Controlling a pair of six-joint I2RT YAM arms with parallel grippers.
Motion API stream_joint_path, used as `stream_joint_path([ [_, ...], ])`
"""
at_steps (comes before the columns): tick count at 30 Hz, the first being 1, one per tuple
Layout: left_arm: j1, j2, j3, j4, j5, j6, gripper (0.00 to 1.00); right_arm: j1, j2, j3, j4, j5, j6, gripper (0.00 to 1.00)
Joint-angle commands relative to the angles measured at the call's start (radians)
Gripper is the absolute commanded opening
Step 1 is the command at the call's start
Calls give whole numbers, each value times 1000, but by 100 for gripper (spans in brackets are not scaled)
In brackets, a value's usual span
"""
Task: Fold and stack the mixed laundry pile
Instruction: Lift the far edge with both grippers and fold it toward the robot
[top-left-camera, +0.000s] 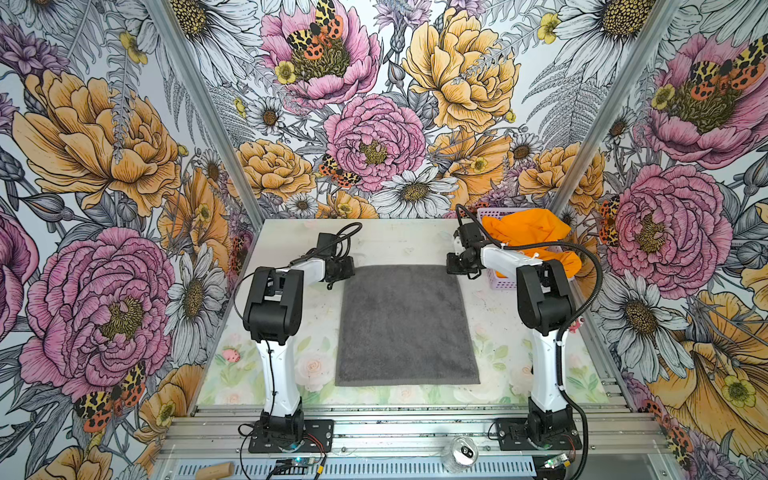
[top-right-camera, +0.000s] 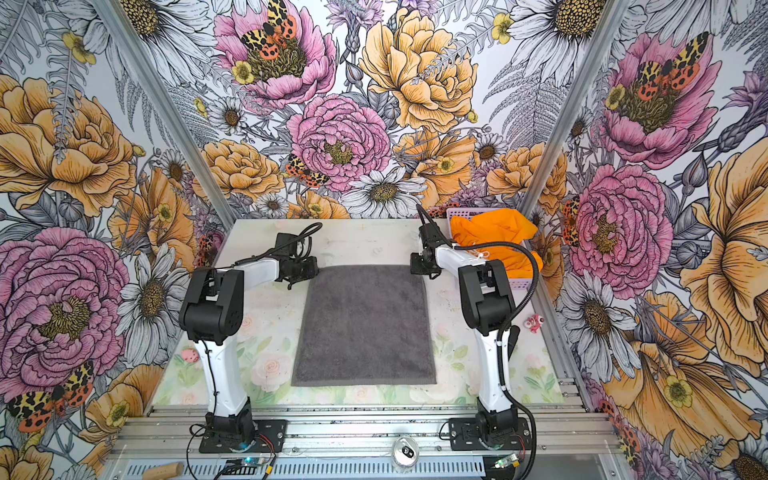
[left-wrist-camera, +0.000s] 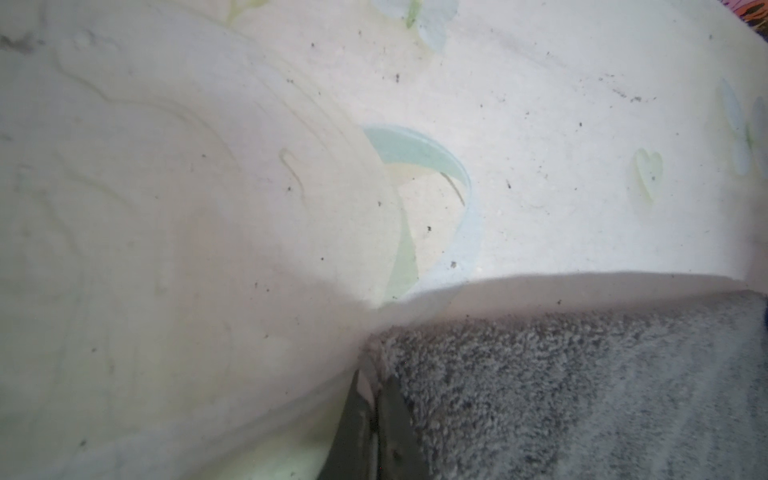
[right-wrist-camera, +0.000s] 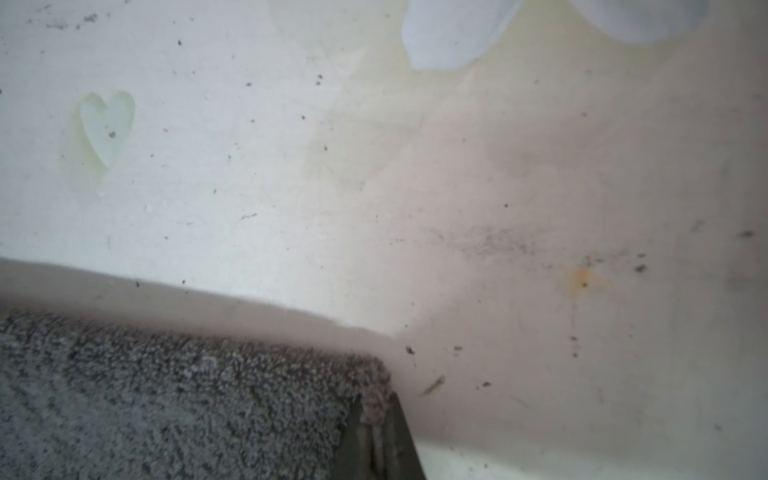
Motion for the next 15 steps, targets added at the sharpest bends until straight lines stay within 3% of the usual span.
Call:
stream_joint_path([
  [1,13,-95,-30,15,20,0,0,-5,-92,-37,11,-8,-27,0],
  [15,15,-467,-316,-10,47,-52,0,9,-446,-365,48,-118,6,0],
])
